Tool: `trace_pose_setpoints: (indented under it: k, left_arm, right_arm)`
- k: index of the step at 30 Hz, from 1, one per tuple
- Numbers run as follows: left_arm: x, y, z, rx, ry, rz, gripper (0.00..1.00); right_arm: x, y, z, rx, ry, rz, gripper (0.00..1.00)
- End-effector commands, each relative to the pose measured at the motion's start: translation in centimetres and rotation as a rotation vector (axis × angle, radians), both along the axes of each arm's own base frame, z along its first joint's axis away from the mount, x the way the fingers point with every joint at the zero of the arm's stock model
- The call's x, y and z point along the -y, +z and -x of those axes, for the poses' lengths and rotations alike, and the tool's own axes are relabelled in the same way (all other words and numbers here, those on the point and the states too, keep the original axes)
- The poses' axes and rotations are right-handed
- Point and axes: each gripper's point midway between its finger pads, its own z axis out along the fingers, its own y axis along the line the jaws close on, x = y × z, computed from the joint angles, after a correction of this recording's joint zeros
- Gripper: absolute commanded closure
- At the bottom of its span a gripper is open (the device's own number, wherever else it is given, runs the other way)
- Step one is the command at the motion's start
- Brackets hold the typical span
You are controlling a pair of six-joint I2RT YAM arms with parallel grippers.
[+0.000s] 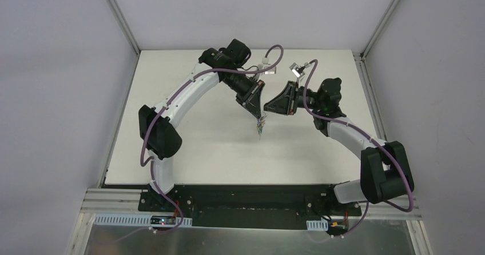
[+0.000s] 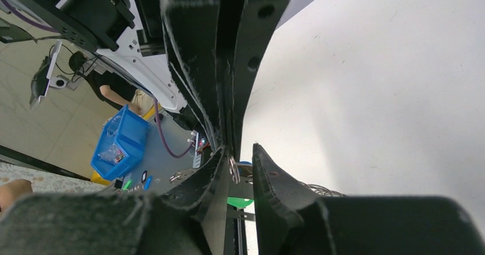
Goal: Put the keys on the keyring
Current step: Adjust the key on the keyring.
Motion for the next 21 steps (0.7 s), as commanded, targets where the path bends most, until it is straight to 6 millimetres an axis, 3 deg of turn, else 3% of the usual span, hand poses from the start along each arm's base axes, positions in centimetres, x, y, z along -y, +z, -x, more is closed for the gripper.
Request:
trace_pose_setpoints:
  k: [1,12,21]
  left_arm:
    - [-1.3,-0.6,2.3,-0.012,-0.065,-0.100,1.00]
    - [-0.8,-0.4,2.8,-0.014,-0.087,-0.098,1.00]
    - [-0.8,-0.4,2.9,-0.016,-0.096,-0.092,1.00]
  right_arm:
    - [-0.2,1.7,1.3,0.144,0.067,0.003,0.74]
    - [-1.4,-0.4,3.8,0.154,0.177,0.064,0.69]
    - [-1.7,-0.5,4.0,0.150,0.194,0.067,0.84]
